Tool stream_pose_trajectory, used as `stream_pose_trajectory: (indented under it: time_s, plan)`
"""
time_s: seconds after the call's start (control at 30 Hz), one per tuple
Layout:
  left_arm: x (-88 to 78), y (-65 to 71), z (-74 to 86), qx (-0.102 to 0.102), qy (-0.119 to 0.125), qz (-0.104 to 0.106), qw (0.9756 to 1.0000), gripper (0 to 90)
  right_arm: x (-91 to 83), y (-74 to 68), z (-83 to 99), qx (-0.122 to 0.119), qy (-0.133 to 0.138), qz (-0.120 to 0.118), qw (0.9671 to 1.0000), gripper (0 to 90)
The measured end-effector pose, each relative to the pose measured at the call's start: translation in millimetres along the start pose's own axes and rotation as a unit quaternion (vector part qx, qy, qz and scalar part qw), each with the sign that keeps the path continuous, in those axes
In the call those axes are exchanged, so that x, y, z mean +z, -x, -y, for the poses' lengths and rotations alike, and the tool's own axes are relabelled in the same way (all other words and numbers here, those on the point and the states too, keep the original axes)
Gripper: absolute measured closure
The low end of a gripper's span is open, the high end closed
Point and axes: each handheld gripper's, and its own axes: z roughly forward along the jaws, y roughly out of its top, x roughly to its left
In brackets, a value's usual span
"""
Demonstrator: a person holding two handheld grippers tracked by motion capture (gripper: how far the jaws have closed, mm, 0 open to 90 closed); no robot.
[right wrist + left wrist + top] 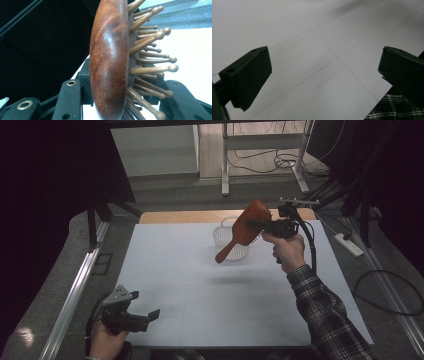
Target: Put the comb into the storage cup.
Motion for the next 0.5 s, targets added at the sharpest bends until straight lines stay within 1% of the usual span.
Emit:
stream_pose_trajectory:
  time_s: [0.17, 0.37, 0.5]
  plan:
    - [-1.9, -0.3, 1.3, 0.001, -0.002, 0.001, 1.0000, 0.0, 0.7, 2.8, -7.6, 0.006, 0.008, 0.005, 0.9999, 53.5]
    - [-2.6, -0.9, 2.1, -0.001, -0.006, 0.000, 1.0000, 0.0, 1.6, 5.5, -15.1, 0.007, 0.014, 0.015, 0.9998, 53.5]
    - [-2.0, 0.5, 1.8, 0.004, -0.011, -0.004, 0.9999, 0.0, 1.6, 7.9, -19.1, 0.011, 0.020, 0.019, 0.9996, 53.5]
